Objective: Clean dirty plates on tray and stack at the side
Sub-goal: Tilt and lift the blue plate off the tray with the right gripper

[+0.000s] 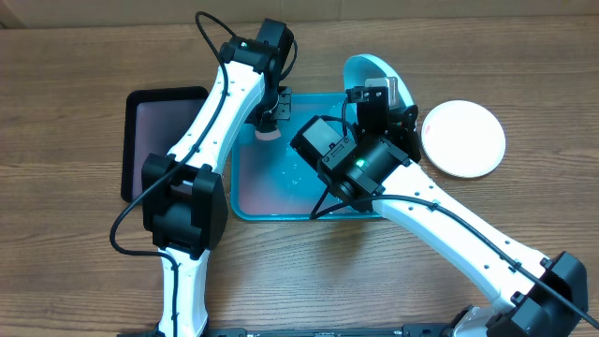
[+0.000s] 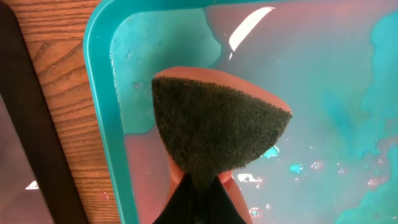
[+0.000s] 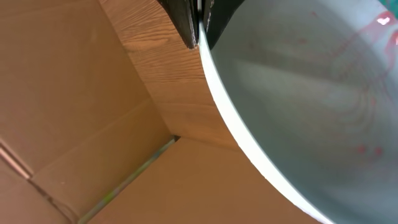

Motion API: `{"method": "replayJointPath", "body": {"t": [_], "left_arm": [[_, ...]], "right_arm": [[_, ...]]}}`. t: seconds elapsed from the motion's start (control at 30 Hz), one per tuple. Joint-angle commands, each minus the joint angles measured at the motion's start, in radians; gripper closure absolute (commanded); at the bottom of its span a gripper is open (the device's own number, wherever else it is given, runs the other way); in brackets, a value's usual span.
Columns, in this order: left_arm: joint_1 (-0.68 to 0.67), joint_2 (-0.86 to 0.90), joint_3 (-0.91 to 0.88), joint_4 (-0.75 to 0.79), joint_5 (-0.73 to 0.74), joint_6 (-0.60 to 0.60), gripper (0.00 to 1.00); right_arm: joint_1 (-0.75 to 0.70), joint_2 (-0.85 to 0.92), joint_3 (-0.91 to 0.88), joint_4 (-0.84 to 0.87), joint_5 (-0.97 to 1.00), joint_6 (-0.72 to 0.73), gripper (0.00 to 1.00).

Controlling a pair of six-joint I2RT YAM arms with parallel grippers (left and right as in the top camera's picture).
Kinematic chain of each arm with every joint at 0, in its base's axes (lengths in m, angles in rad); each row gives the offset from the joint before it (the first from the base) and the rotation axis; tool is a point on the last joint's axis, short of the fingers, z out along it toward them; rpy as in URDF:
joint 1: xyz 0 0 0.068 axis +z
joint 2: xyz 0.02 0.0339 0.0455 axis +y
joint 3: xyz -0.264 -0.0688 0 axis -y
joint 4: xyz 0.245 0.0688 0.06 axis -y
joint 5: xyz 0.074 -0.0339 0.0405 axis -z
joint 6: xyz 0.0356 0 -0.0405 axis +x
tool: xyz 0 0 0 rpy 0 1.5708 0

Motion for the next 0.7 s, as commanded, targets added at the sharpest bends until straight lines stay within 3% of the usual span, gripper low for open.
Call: {"method": "replayJointPath", "body": {"t": [0.0,0.67], "left_arm": [[0.000,0.008,-0.004,0.003,0.013,-0.014,0.96],[0.000,0.008,-0.004,0.004,0.013,-0.014,0.96]], "right_arm": [[0.006,-0.027,0.005,-0.008,0.069,0.016,0.96],[0.006,-0.027,0.005,-0.028,0.069,0.016,0.96]]}}
